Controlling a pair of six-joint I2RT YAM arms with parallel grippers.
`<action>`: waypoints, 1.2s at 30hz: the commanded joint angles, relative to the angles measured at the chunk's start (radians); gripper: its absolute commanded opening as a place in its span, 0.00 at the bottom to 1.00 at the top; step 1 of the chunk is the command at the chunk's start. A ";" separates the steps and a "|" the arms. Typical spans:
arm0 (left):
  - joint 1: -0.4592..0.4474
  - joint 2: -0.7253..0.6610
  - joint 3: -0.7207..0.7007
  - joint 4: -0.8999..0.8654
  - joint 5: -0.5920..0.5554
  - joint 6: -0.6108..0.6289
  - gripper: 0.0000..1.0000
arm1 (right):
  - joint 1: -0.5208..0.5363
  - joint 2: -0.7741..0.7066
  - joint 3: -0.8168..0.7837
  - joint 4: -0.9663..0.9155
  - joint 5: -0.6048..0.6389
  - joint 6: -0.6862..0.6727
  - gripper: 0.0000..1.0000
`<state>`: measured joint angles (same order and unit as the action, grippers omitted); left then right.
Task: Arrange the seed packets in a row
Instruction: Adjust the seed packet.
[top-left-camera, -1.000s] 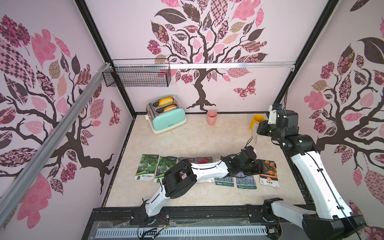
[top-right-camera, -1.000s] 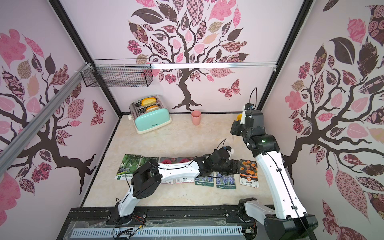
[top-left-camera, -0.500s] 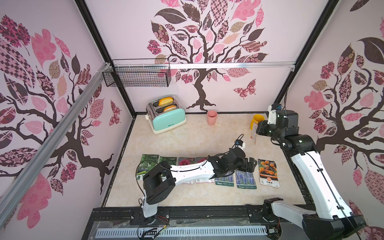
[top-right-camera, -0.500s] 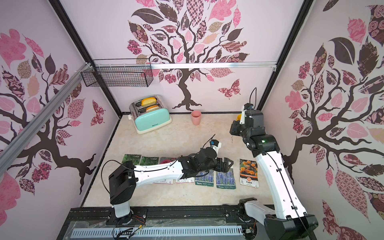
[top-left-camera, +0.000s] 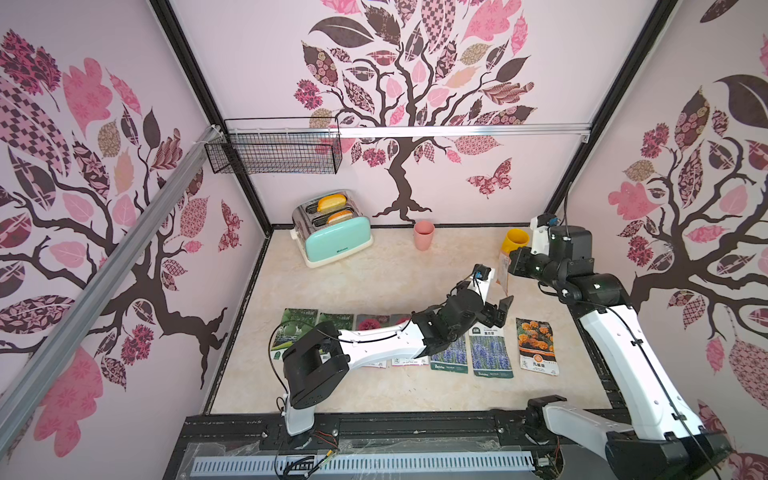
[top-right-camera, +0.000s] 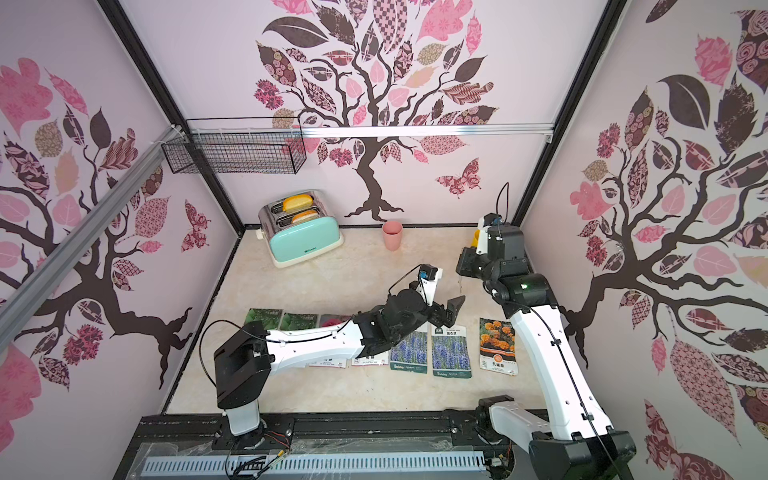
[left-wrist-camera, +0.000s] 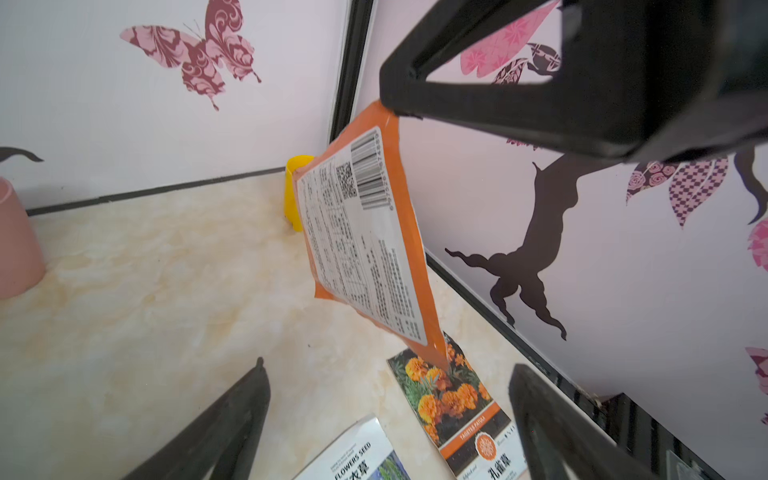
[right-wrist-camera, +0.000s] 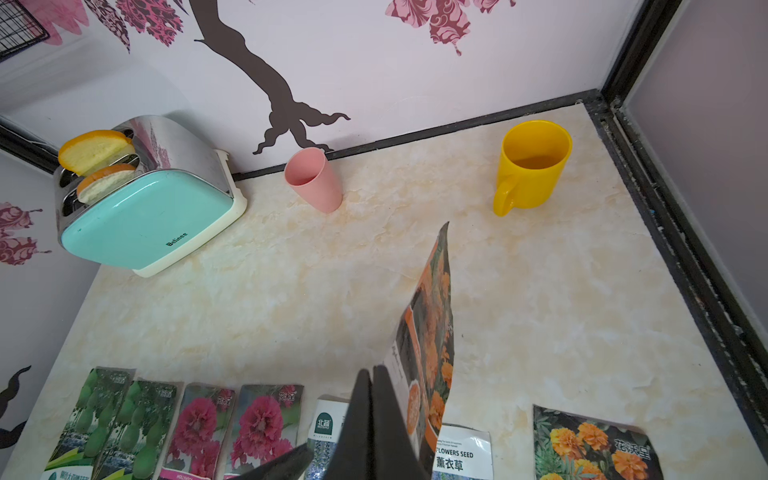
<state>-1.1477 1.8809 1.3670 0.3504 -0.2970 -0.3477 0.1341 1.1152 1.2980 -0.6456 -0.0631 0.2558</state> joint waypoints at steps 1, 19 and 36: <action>0.010 0.044 0.012 0.124 -0.017 0.045 0.87 | -0.005 -0.018 0.024 0.011 -0.025 0.014 0.00; 0.058 0.140 0.097 0.253 -0.030 -0.004 0.00 | -0.004 -0.051 0.009 0.012 -0.039 0.019 0.00; 0.198 -0.281 -0.432 0.454 -0.133 -0.418 0.00 | -0.006 -0.202 -0.198 0.259 -0.159 0.170 0.99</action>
<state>-0.9680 1.6596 0.9871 0.7269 -0.3836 -0.6121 0.1329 0.9184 1.1572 -0.4614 -0.1474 0.3592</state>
